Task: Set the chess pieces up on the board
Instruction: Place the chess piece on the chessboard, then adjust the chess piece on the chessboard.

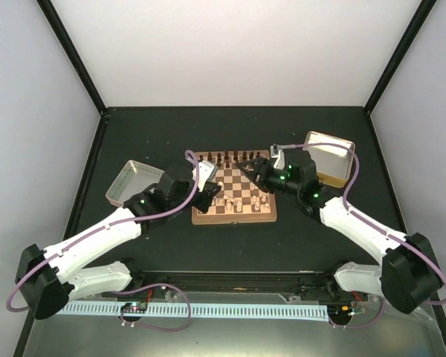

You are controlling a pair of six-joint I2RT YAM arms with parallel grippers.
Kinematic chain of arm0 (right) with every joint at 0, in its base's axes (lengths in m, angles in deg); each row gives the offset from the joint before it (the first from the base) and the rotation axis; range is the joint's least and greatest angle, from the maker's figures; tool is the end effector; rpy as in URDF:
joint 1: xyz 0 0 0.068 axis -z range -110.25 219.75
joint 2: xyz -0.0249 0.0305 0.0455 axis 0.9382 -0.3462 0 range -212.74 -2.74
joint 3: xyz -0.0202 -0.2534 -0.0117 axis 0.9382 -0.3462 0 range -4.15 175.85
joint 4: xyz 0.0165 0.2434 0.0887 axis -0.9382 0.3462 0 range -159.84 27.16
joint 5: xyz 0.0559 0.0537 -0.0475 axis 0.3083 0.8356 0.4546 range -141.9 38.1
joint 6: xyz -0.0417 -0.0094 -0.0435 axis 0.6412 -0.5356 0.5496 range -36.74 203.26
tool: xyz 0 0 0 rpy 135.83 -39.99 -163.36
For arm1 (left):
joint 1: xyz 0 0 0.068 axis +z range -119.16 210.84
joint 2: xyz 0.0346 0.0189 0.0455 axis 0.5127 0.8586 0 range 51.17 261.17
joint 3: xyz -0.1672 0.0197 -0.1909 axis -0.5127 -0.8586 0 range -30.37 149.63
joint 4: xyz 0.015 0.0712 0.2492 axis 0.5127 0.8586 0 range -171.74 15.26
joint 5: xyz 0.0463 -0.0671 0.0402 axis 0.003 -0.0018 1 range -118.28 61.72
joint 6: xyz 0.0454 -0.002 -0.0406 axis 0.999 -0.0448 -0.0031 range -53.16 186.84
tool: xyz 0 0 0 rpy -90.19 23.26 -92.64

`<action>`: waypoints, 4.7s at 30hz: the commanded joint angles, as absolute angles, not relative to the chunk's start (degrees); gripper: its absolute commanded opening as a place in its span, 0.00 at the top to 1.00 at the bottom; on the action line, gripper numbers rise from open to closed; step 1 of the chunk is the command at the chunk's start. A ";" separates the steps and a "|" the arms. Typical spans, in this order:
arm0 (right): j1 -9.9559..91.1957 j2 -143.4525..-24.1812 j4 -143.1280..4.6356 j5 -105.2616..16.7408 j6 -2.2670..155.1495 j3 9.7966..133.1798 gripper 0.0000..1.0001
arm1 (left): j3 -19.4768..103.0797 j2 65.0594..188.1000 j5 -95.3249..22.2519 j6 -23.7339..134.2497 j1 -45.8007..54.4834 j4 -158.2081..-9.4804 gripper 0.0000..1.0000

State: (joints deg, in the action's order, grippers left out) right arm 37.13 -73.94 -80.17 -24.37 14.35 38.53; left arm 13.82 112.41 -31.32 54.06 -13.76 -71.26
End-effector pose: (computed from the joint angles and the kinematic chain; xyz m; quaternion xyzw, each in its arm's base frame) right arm 0.2345 0.1752 0.2464 0.1124 0.7911 0.5630 0.2110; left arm 0.1821 -0.1829 0.2592 0.2476 0.8182 -0.2688 0.4438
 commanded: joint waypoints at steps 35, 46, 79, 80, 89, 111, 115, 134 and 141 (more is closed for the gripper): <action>42.24 -48.07 -49.11 -72.07 38.26 33.62 0.39 | 83.65 169.60 -45.88 59.58 -12.44 -9.94 0.95; 42.24 -48.13 -49.13 -71.41 38.54 32.86 0.39 | 85.71 177.52 -43.97 62.44 -13.95 -6.10 0.95; 42.24 -50.47 -51.65 -67.35 38.43 31.36 0.39 | 85.47 184.20 -43.35 61.11 -14.08 -10.38 0.90; 42.23 -50.46 -51.66 -67.29 38.48 31.36 0.39 | 85.47 184.16 -43.32 60.99 -14.07 -10.56 0.89; 42.23 -50.81 -51.82 -66.56 38.37 31.58 0.39 | 85.82 183.04 -43.46 60.65 -13.99 -10.95 0.71; 41.88 -72.91 -42.65 -35.09 60.30 54.02 0.46 | 53.90 146.40 -40.43 50.40 -3.34 -38.48 0.58; 39.31 -83.61 -37.07 -33.61 64.80 64.66 0.45 | 39.73 131.20 -30.96 49.53 -1.15 -47.82 0.54; 27.01 -119.07 -12.69 -43.04 72.43 93.77 0.57 | 16.83 89.43 -10.47 50.32 -0.01 -58.06 0.33; 26.84 -122.25 -10.66 -45.16 72.83 95.51 0.61 | 15.35 87.13 -10.56 49.96 0.07 -59.39 0.33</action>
State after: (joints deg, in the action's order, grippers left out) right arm 27.14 -121.65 -13.51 -43.04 71.66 93.50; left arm 15.94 87.88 -11.85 50.08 -0.34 -56.97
